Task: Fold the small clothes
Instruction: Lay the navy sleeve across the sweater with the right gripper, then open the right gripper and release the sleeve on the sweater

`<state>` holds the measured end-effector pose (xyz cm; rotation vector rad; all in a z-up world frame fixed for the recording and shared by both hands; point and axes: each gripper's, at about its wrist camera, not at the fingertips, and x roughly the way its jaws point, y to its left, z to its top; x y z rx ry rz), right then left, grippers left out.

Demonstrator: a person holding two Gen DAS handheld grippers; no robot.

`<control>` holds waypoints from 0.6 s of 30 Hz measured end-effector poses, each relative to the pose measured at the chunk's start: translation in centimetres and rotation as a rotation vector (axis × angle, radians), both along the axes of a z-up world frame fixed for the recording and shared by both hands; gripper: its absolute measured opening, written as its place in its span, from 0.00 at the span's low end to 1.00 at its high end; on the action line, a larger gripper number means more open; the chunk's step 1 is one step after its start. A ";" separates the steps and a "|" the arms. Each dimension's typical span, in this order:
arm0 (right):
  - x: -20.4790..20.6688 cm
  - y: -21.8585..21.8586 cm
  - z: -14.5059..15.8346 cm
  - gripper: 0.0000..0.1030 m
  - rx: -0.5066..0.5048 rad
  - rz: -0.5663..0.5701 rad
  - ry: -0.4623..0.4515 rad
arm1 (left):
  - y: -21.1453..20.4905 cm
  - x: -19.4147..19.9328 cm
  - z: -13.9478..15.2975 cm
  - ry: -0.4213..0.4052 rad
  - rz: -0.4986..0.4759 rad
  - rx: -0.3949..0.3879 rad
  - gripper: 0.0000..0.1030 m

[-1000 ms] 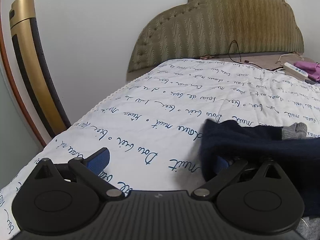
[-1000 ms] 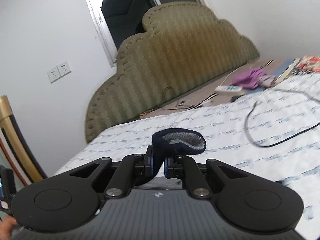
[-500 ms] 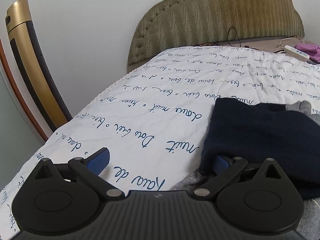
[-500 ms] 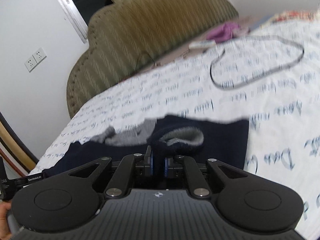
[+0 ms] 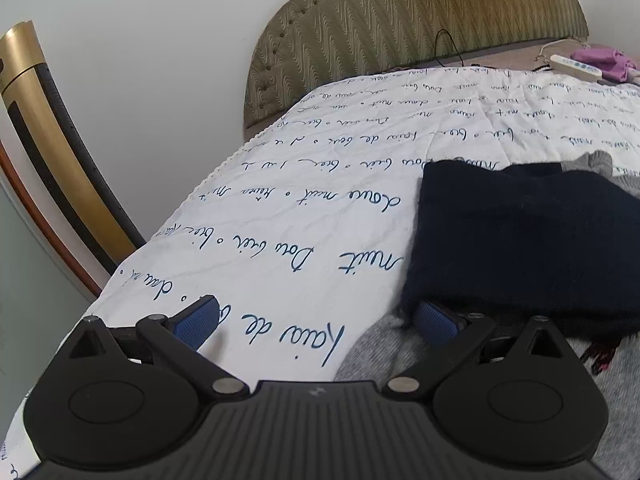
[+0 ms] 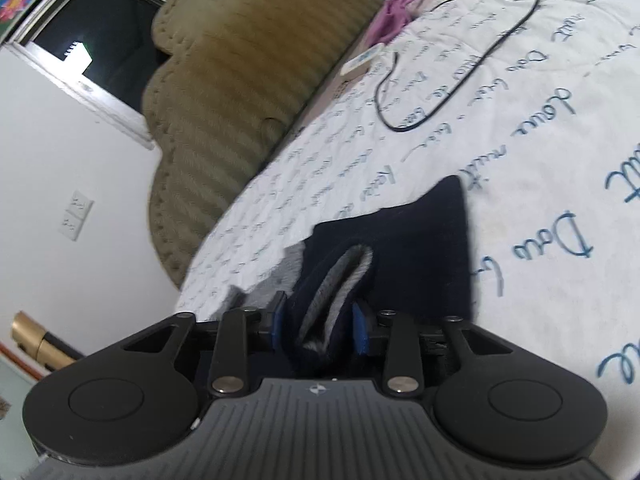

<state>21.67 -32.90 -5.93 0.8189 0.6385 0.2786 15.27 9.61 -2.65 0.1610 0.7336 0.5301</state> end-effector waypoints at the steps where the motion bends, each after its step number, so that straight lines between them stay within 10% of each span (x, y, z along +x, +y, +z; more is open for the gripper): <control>1: 0.0 0.1 0.1 0.14 -0.029 -0.004 0.007 | 0.1 -0.1 -0.1 0.001 0.003 0.004 1.00; 9: -1.2 1.0 2.1 0.12 -0.274 -0.029 -0.068 | 1.7 -0.4 -0.4 0.019 0.038 -0.006 1.00; 14: -0.9 0.7 2.0 0.35 -0.322 -0.004 -0.046 | 3.0 -1.6 1.1 -0.016 0.004 -0.059 1.00; 18: -1.9 0.5 2.6 0.35 -0.375 -0.050 -0.081 | 4.7 -0.9 2.8 -0.054 -0.045 -0.178 1.00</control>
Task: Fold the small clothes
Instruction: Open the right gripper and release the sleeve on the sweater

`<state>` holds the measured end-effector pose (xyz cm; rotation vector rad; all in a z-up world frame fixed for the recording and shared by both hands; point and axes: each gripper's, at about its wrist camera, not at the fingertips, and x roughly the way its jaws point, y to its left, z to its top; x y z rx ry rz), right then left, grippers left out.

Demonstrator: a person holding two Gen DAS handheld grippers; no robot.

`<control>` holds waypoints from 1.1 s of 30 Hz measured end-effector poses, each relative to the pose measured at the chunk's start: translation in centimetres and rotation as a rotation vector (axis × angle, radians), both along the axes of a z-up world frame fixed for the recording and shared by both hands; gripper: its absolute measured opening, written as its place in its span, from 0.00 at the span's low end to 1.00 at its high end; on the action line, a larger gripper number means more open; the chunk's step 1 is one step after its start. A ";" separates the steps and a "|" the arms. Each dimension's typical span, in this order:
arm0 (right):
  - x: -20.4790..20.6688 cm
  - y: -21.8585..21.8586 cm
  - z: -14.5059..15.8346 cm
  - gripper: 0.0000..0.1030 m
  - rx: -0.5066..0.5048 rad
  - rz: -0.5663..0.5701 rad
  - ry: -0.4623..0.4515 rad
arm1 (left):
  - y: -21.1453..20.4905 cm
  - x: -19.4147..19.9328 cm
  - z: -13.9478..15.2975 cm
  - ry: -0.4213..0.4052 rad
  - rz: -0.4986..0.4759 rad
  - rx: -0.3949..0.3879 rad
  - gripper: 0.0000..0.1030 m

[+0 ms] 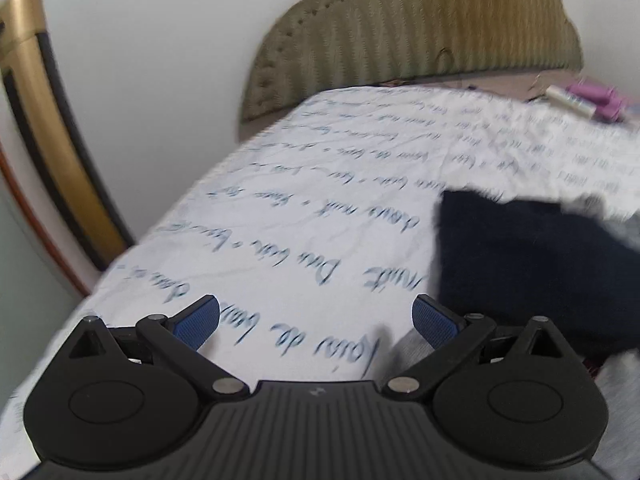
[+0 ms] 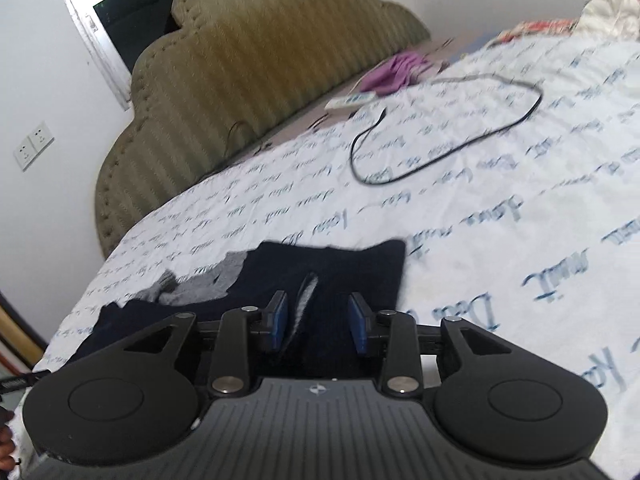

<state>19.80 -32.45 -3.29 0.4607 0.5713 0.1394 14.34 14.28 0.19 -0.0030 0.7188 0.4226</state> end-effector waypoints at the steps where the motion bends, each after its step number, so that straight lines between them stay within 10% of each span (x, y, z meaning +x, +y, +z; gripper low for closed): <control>1: -0.3 0.0 0.2 0.35 -0.007 -0.010 -0.014 | 0.5 0.5 0.3 -0.002 -0.011 -0.041 1.00; 6: -1.5 1.8 1.6 0.43 -0.080 0.093 -0.095 | 1.1 2.8 0.0 0.006 -0.058 -0.153 1.00; 18: -1.6 3.4 0.5 0.69 -0.236 0.057 0.077 | -2.1 2.8 -2.4 0.091 -0.059 0.193 1.00; 33: -11.2 4.9 1.6 0.79 -0.152 0.108 0.060 | -3.9 -9.4 -1.4 0.065 -0.210 -0.090 1.00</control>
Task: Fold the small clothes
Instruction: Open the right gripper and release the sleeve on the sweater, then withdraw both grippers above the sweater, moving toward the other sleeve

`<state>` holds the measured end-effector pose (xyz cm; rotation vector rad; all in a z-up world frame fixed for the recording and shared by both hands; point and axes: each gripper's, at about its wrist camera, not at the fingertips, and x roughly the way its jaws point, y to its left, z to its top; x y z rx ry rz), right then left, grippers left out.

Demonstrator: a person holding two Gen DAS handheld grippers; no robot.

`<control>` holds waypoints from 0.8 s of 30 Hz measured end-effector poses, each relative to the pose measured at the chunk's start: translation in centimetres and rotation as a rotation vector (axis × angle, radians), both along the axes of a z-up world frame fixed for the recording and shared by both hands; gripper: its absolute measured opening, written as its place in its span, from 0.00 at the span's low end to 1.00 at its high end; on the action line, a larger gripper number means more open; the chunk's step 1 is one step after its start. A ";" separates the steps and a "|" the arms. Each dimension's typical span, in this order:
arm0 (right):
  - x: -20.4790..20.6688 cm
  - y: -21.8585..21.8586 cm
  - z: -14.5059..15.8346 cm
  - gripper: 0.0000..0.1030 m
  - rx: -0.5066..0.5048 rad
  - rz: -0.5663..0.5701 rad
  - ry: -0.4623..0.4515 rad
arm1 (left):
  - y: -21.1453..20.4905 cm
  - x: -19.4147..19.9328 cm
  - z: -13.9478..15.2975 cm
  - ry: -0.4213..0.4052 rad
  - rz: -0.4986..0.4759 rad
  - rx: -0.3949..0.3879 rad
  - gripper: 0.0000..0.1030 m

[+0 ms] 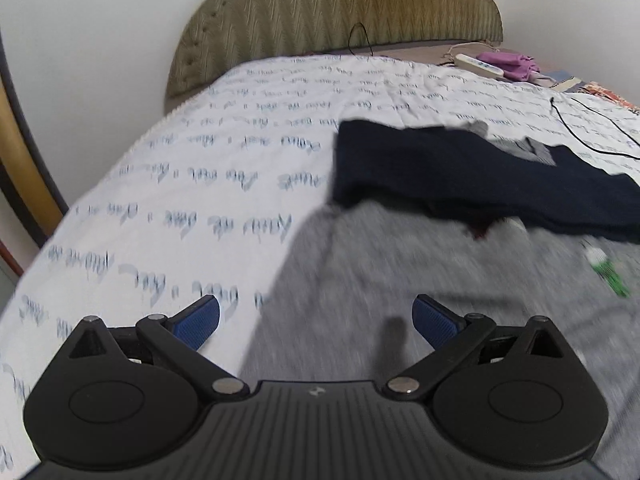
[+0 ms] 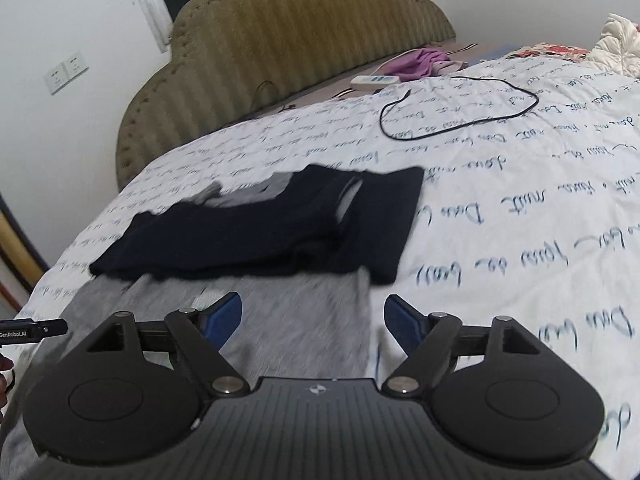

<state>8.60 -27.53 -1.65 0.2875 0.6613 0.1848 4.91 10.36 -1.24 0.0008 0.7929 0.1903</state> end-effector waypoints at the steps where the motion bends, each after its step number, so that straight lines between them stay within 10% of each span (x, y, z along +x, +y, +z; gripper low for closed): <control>1: -0.5 0.2 0.0 0.79 0.002 0.005 0.002 | 0.0 -0.6 0.0 0.003 -0.001 -0.012 1.00; 24: -10.1 1.3 -0.6 0.91 0.104 0.146 0.022 | -1.7 -7.2 0.0 0.014 -0.004 0.013 1.00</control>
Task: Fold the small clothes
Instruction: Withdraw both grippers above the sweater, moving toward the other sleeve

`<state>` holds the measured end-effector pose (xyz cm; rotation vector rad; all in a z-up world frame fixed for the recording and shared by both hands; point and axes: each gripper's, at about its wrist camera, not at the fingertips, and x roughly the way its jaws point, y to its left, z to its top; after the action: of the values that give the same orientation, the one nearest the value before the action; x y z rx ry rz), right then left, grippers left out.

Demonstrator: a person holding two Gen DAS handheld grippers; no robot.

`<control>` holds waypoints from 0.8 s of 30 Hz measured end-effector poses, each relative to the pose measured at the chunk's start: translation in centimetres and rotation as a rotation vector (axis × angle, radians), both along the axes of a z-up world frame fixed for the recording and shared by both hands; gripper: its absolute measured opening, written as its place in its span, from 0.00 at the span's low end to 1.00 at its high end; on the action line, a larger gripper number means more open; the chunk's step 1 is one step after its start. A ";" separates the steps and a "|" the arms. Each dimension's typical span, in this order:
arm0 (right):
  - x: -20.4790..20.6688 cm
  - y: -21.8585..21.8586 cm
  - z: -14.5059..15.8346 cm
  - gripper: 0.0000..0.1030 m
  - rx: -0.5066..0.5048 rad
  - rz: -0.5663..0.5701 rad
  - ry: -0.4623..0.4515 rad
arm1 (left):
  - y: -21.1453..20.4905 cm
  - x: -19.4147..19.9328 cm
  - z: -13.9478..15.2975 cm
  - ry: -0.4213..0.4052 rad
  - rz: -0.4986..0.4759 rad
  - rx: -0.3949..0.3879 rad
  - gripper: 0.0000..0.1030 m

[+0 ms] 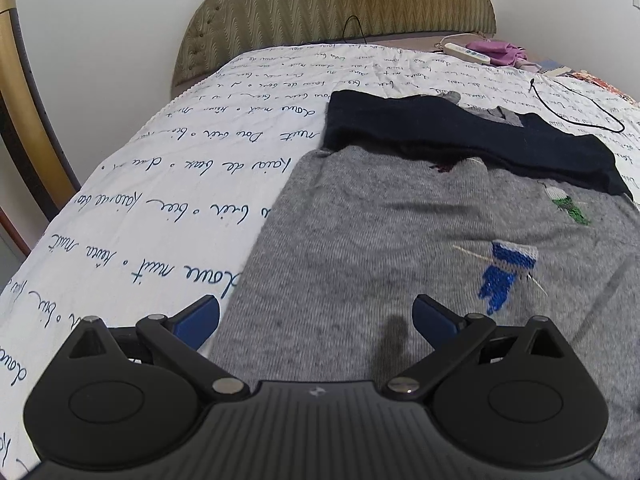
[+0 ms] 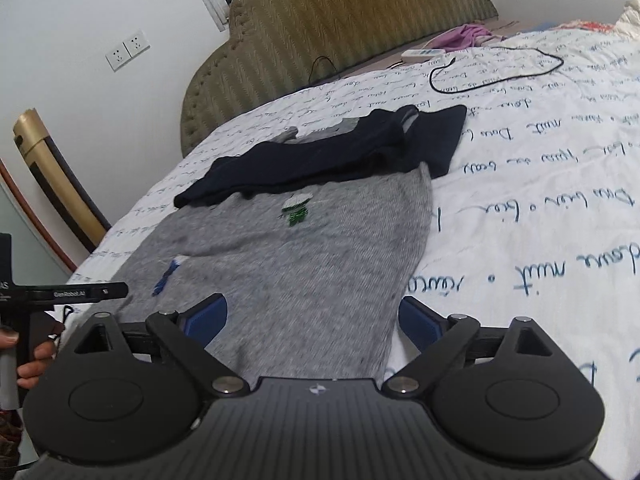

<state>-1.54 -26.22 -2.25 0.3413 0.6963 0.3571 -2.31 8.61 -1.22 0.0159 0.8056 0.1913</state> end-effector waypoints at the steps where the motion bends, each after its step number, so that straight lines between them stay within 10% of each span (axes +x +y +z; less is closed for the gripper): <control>1: -0.2 -0.1 0.0 0.92 0.007 0.000 0.004 | 0.1 -0.2 0.0 0.000 -0.001 -0.001 1.00; 24: -6.4 -0.7 2.0 0.92 -0.029 0.081 0.023 | 10.0 -11.0 8.9 -0.148 0.181 0.111 1.00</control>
<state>-7.98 -26.91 -0.22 0.2905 0.7386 0.4199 -13.35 18.64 7.69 0.0332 0.6483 0.4035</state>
